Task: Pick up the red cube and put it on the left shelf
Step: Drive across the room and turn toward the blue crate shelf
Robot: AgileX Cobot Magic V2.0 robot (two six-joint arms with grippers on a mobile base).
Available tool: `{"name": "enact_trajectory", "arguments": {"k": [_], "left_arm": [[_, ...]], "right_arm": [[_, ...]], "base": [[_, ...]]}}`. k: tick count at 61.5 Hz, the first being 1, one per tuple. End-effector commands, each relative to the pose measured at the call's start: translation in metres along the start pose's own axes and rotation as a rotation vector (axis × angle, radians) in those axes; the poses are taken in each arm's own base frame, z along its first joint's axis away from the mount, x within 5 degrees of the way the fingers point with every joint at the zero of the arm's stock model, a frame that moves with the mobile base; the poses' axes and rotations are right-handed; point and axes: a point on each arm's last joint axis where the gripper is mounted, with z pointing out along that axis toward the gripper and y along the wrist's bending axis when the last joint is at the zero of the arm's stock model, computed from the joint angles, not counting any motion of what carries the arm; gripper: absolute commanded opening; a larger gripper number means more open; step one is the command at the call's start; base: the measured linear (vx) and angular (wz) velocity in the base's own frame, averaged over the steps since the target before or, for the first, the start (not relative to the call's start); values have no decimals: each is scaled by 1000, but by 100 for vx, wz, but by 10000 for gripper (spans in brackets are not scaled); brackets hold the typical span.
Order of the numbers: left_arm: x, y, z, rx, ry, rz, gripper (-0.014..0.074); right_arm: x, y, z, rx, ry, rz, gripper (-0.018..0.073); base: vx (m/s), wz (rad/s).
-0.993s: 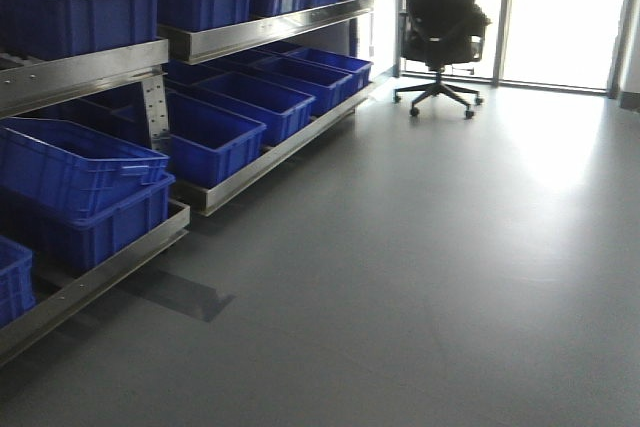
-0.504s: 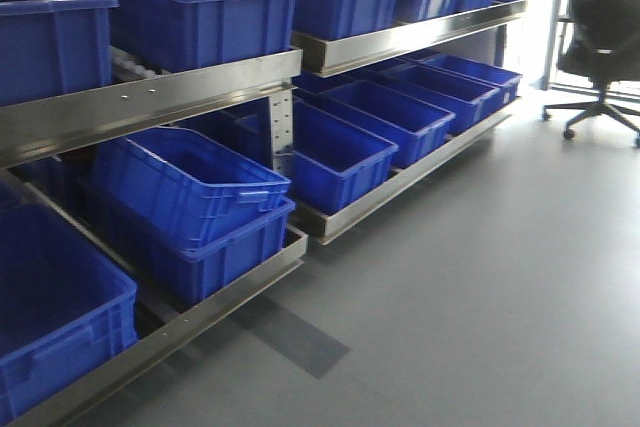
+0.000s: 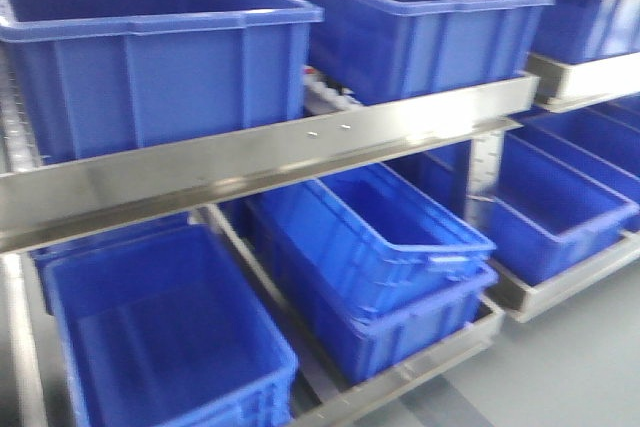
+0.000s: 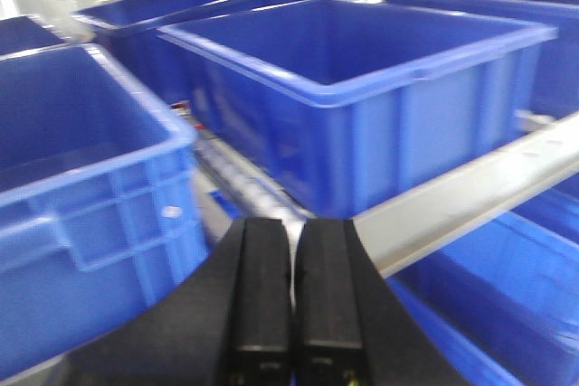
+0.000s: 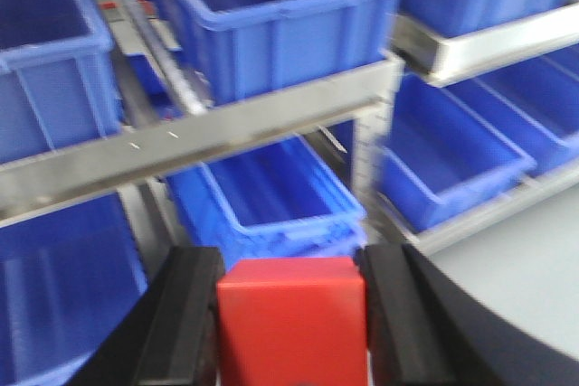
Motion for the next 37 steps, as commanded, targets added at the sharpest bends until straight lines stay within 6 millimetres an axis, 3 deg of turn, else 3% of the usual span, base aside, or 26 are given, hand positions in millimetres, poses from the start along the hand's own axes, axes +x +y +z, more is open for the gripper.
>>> {"name": "enact_trajectory", "arguments": {"k": [1,37], "left_arm": [[0,0,1,-4,-62,-5,106],[0,0,1,-4,-62,-5,106]], "right_arm": [[-17,1,-2,-6,-114,-15,59],[-17,1,-2,-6,-114,-15,59]], "base": [[41,59],[31,58]]}}
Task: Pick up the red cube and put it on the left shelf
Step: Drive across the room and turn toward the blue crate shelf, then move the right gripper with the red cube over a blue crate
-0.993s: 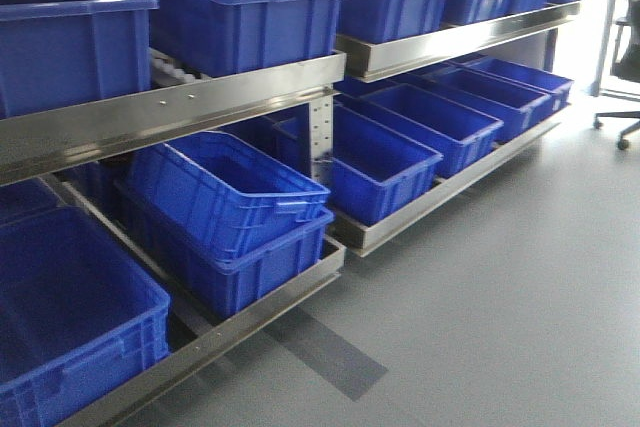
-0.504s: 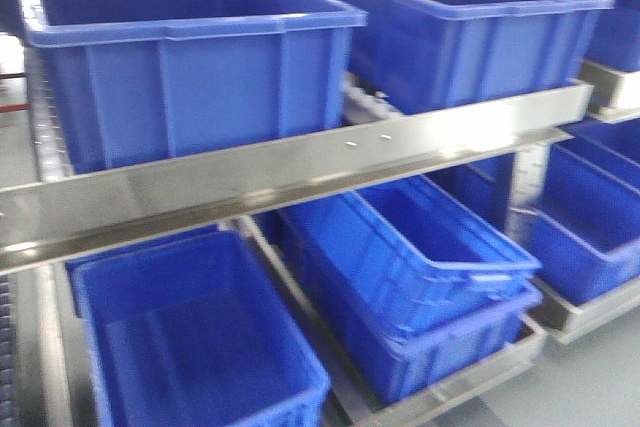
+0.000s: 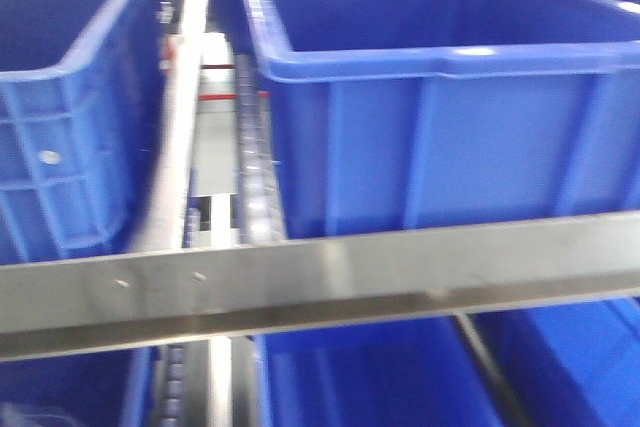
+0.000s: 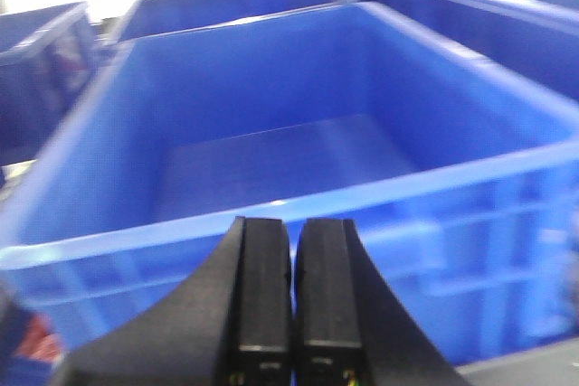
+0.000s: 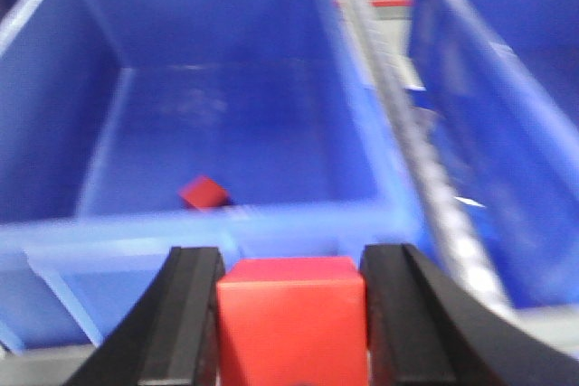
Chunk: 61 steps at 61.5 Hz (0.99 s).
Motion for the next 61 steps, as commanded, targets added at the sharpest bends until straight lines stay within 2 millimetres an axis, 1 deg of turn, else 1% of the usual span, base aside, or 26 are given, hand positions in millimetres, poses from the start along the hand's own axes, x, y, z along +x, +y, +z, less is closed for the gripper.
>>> {"name": "enact_trajectory", "arguments": {"k": [1,7,23,52,61], "left_arm": [[0,0,1,-4,-62,-5,106],[0,0,1,-4,-62,-5,106],[0,0,1,-4,-62,-5,106],[0,0,1,-4,-62,-5,106],[0,0,1,-4,-62,-5,106]], "right_arm": [[-17,1,-2,-6,-114,-15,59],[-17,1,-2,-6,-114,-15,59],[-17,1,-2,-6,-114,-15,59],[-17,1,-2,-6,-114,-15,59],[-17,1,-2,-6,-114,-15,59]], "base": [[21,41],[16,47],[12,22],[4,12],[1,-8]]}}
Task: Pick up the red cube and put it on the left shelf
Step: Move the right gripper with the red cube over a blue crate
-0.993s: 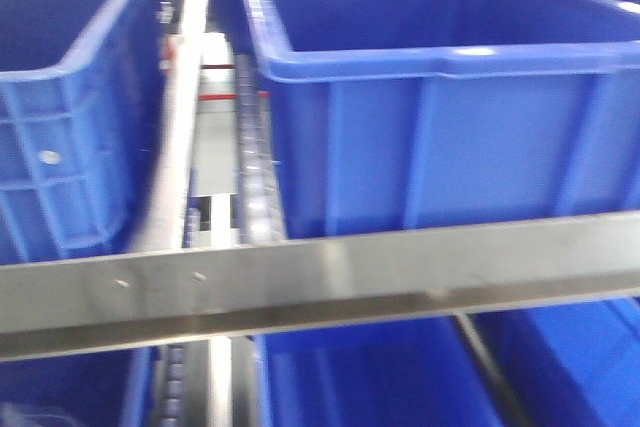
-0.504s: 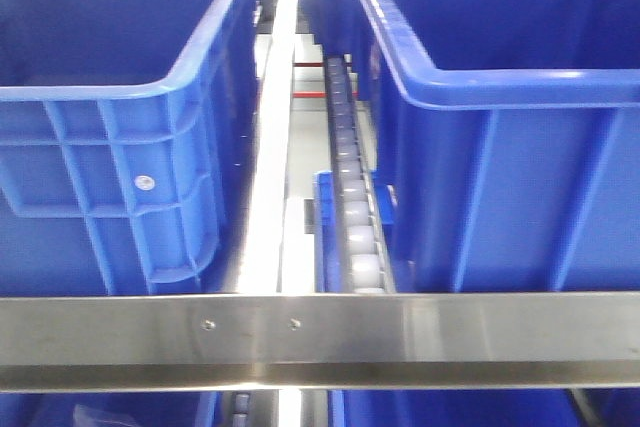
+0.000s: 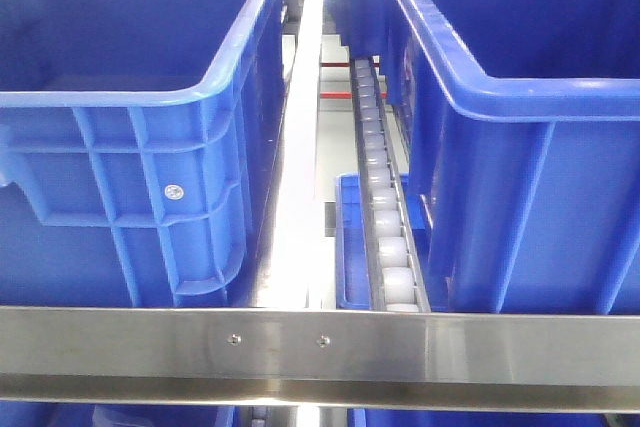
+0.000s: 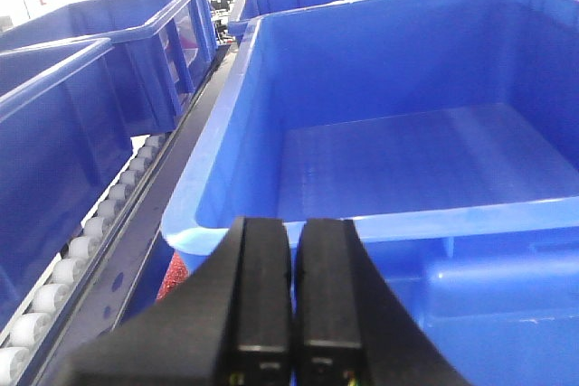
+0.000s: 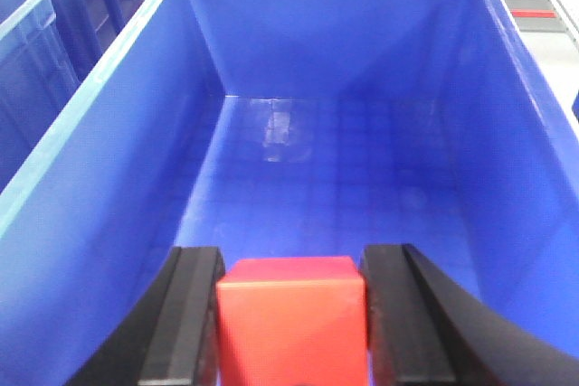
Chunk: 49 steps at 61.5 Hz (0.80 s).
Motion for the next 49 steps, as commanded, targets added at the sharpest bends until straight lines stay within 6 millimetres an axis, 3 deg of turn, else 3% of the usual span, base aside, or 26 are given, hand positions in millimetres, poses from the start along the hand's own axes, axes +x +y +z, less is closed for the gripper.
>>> {"name": "enact_trajectory", "arguments": {"k": [1,49], "left_arm": [[0,0,1,-4,-62,-5,106],[0,0,1,-4,-62,-5,106]], "right_arm": [[-17,1,-2,-6,-114,-15,59],[-18,1,-2,-9,-129,-15,59]], "base": [[0,0],[0,2]]}}
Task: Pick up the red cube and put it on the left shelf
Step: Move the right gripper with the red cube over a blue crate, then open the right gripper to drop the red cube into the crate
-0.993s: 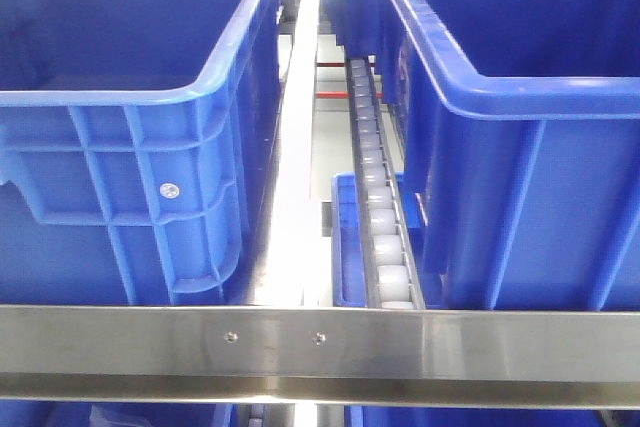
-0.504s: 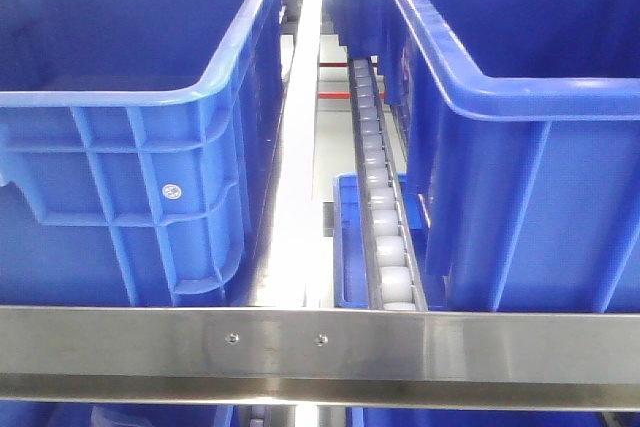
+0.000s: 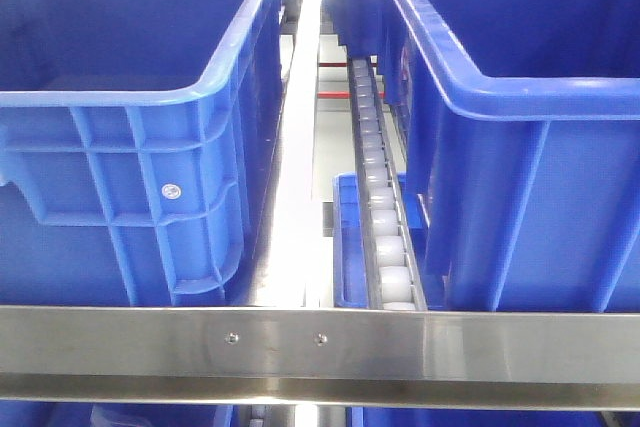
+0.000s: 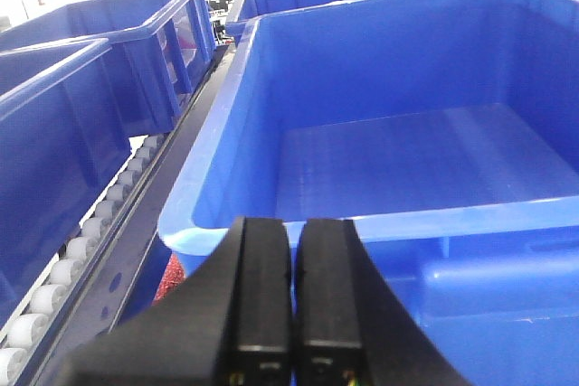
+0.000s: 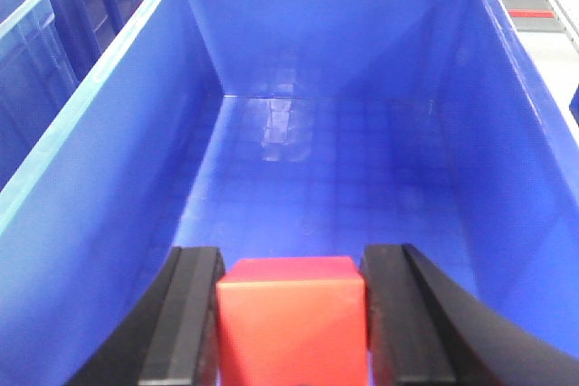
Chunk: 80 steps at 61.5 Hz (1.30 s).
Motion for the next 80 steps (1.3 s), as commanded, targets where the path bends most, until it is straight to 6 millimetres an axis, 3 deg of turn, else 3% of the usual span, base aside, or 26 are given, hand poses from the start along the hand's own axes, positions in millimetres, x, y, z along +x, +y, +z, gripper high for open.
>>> {"name": "enact_trajectory", "arguments": {"k": [1,15,33,38,44,49,62,69,75,80], "left_arm": [[0,0,1,-4,-62,-5,106],[0,0,1,-4,-62,-5,106],[0,0,1,-4,-62,-5,106],[0,0,1,-4,-62,-5,106],[0,0,1,-4,-62,-5,106],[0,0,1,-4,-62,-5,106],[0,0,1,-4,-62,-5,106],[0,0,1,-4,-62,-5,106],[0,0,1,-4,-62,-5,106],[0,0,1,-4,-62,-5,106]], "right_arm": [[-19,1,-2,-10,-133,-15,59],[-28,4,17,-27,-185,-17,59],[-43,7,104,-22,-26,-19,86],[-46,7,130,-17,23,-19,233],[-49,8,151,-13,53,-19,516],[-51,8,162,-13,62,-19,631],[-53,8,164,-15,48,-19,564],[-55,8,158,-14,47,-19,475],[-56,8,145,-15,26,-19,327],[-56,8,125,-17,-4,-19,146]], "base": [[0,0],[0,0],[0,0],[0,0],[0,0],[0,0],[1,-7],[-3,15],[-2,-13],[0,-1]]}}
